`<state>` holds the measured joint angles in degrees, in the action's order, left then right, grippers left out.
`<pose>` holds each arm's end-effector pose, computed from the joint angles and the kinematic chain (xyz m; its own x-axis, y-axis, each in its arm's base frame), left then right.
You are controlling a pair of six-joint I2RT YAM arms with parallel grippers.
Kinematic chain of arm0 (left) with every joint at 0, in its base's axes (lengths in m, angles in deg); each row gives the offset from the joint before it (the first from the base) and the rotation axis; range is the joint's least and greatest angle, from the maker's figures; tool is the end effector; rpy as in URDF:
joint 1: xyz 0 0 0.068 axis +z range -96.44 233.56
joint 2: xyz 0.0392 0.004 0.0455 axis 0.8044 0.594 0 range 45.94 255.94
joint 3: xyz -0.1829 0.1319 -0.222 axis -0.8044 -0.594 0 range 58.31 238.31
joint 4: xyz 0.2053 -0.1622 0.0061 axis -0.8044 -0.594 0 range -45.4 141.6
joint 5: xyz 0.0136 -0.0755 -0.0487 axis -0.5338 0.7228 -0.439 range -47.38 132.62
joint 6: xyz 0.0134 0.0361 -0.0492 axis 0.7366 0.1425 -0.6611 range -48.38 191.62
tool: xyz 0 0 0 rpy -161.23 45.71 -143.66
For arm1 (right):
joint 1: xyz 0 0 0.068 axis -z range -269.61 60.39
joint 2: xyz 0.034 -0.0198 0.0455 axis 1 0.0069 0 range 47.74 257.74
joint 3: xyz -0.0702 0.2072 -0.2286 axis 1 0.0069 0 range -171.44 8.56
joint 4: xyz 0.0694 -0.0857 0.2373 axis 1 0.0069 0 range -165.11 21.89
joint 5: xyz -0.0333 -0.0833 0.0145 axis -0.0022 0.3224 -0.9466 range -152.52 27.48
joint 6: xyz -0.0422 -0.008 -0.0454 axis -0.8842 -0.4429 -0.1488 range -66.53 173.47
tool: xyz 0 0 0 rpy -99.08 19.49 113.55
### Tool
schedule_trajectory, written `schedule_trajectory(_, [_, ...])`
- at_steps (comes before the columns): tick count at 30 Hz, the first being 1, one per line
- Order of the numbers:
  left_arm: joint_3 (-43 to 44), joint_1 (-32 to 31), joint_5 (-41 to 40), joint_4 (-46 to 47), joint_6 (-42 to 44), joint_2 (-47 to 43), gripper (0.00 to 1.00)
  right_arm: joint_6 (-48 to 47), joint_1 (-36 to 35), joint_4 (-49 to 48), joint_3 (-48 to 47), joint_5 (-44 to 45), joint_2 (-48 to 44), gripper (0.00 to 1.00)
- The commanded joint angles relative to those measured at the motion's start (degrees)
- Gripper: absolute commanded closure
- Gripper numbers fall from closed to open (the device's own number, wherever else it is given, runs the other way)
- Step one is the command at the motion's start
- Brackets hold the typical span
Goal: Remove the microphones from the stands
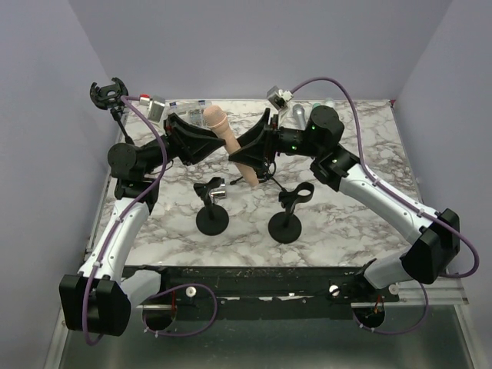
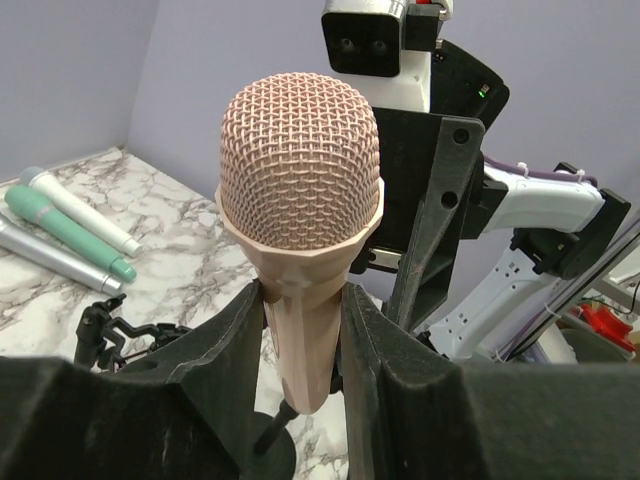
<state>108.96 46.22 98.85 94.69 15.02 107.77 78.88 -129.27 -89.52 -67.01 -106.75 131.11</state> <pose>0.2050 -0.0662 0.4501 -0.3548 -0.4222 -0.8342 0.8621 0.1975 -0.4666 0.2427 0.2444 0.4589 -0.3451 0.1132 -0.9317 -0.9329 0.0673 0.3537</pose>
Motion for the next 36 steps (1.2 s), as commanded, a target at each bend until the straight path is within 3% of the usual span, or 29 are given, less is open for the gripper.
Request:
schedule_trajectory(1, [0.1, -0.6, 0.6, 1.2, -0.3, -0.6, 1.00, -0.3, -0.6, -5.8, 1.8, 1.6, -0.2, 0.35])
schedule_trajectory(13, [0.0, -1.5, 0.5, 1.2, -0.2, -0.5, 1.00, 1.8, -0.7, -11.2, 2.5, 3.4, 1.7, 0.50])
schedule_trajectory(17, [-0.1, -1.5, 0.3, 1.0, -0.1, -0.5, 1.00, 1.9, -0.7, -11.5, 2.5, 4.1, 1.8, 0.64])
schedule_trajectory(20, [0.3, -1.5, 0.2, -0.1, 0.5, -0.6, 1.00, 1.6, -0.7, -11.7, 3.3, 6.5, 1.0, 0.81])
schedule_trajectory(24, [2.2, -1.5, -0.2, -7.0, 4.2, -1.5, 0.34, 0.8, -0.7, -11.0, 3.8, 10.4, -0.3, 0.97])
schedule_trajectory(26, [2.5, -1.5, -1.4, -10.1, 6.9, -2.7, 0.15, -0.1, -0.6, -10.1, 3.5, 12.7, -0.9, 0.99])
schedule_trajectory(29, [2.8, -1.5, -3.8, -14.9, 10.9, -4.6, 0.02, -2.2, -0.7, -7.9, 2.4, 16.9, -1.5, 0.99])
schedule_trajectory(33, [3.9, -1.5, -11.3, -25.5, 18.7, -7.4, 0.02, -5.1, -0.6, -4.2, 0.2, 26.2, -1.9, 0.99])
schedule_trajectory(36, [4.7, -1.5, -20.7, -33.5, 24.1, -9.6, 0.02, -8.0, -0.6, -1.1, -1.3, 39.5, -2.3, 0.99])
